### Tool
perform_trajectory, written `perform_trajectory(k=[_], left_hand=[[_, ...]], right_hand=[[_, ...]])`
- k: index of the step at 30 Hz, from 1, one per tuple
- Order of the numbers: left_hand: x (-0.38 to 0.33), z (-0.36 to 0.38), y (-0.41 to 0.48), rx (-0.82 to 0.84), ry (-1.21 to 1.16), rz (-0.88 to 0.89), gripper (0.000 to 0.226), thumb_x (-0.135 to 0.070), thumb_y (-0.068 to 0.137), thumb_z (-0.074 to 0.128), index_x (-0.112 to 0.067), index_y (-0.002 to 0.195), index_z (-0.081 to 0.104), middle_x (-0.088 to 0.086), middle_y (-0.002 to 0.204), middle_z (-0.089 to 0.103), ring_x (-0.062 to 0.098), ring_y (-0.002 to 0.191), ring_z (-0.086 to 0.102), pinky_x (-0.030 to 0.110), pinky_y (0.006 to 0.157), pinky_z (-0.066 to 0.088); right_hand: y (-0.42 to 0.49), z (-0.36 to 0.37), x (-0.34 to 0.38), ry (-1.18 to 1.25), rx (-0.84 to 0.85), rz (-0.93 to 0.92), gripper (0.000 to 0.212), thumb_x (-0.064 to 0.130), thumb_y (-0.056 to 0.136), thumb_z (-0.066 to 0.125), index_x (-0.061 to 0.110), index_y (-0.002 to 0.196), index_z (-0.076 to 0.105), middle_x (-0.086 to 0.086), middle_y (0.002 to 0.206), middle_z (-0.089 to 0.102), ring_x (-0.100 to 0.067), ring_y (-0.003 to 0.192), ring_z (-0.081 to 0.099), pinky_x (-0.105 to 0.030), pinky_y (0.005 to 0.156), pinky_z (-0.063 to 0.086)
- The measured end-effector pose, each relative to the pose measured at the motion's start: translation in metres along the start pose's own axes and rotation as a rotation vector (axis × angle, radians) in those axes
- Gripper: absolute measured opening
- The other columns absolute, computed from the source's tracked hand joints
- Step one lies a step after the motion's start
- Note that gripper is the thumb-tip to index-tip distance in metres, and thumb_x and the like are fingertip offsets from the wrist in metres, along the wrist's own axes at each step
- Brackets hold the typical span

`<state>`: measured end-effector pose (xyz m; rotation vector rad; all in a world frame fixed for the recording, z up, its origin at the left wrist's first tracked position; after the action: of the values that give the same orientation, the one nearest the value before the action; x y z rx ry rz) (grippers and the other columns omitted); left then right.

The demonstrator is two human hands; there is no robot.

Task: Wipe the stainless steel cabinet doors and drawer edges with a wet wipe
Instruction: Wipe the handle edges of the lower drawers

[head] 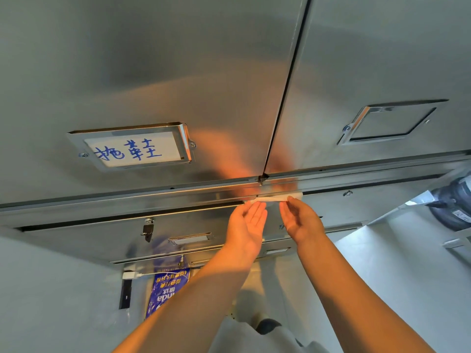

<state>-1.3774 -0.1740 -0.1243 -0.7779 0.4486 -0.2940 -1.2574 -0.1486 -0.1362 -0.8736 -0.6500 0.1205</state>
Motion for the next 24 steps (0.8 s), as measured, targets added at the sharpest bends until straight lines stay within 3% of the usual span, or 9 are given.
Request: perform_trajectory(k=[1,3,5,8,18,24], left_hand=[[0.0,0.001,0.002,-0.003,-0.026,-0.006,0.019,-0.007,0.096,0.04,-0.001,0.086,0.055,0.024,0.129,0.053,0.033,0.122,0.051,0.037,0.098,0.041],[0.0,0.001,0.005,-0.008,-0.07,-0.016,0.022,-0.008,0.095,0.037,0.0,0.084,0.054,0.024,0.13,0.052,0.034,0.124,0.049,0.039,0.102,0.039],[0.0,0.002,0.008,0.005,-0.105,-0.038,0.024,-0.01,0.095,0.036,0.003,0.094,0.056,0.024,0.129,0.053,0.034,0.123,0.049,0.04,0.104,0.038],[0.002,0.002,0.008,0.053,-0.123,-0.085,0.03,-0.01,0.096,0.034,0.007,0.11,0.054,0.024,0.129,0.054,0.034,0.122,0.05,0.04,0.105,0.038],[0.009,0.013,0.02,0.092,-0.118,-0.025,0.034,-0.015,0.095,0.031,0.003,0.101,0.058,0.02,0.107,0.062,0.033,0.123,0.049,0.041,0.107,0.035],[0.03,0.023,0.035,0.055,-0.208,0.108,0.041,-0.019,0.095,0.024,0.004,0.103,0.057,0.021,0.126,0.055,0.034,0.127,0.045,0.042,0.106,0.033]], right_hand=[[0.001,0.001,0.0,0.016,0.02,-0.007,0.006,0.003,0.093,0.052,0.002,0.094,0.058,-0.011,0.078,0.069,-0.018,0.074,0.066,-0.024,0.062,0.057],[0.001,0.001,0.001,0.058,0.072,-0.022,0.017,0.01,0.096,0.045,0.003,0.108,0.056,-0.015,0.102,0.065,-0.023,0.093,0.064,-0.029,0.08,0.054],[0.001,-0.001,0.001,0.123,0.116,0.005,0.032,0.015,0.098,0.035,0.001,0.122,0.051,-0.017,0.119,0.057,-0.029,0.115,0.055,-0.036,0.097,0.044],[0.0,-0.003,0.0,0.208,0.181,0.076,0.042,0.019,0.097,0.026,-0.003,0.125,0.048,-0.021,0.126,0.053,-0.033,0.124,0.048,-0.041,0.106,0.036],[0.003,0.001,0.008,0.336,0.296,0.134,0.047,0.015,0.089,0.025,-0.004,0.126,0.048,-0.023,0.129,0.054,-0.036,0.122,0.049,-0.045,0.107,0.035],[0.012,-0.002,0.023,0.356,0.371,0.19,0.05,0.009,0.078,0.033,-0.008,0.122,0.048,-0.026,0.126,0.054,-0.041,0.122,0.048,-0.05,0.109,0.031]])
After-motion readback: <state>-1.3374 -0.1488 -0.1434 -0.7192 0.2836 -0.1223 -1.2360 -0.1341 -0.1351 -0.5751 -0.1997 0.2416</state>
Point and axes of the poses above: each hand's wrist, its own y-axis towards the middle knuckle, its own z-axis out of the palm, x = y × z, the point moved 3 cm from there along y, towards the middle knuckle
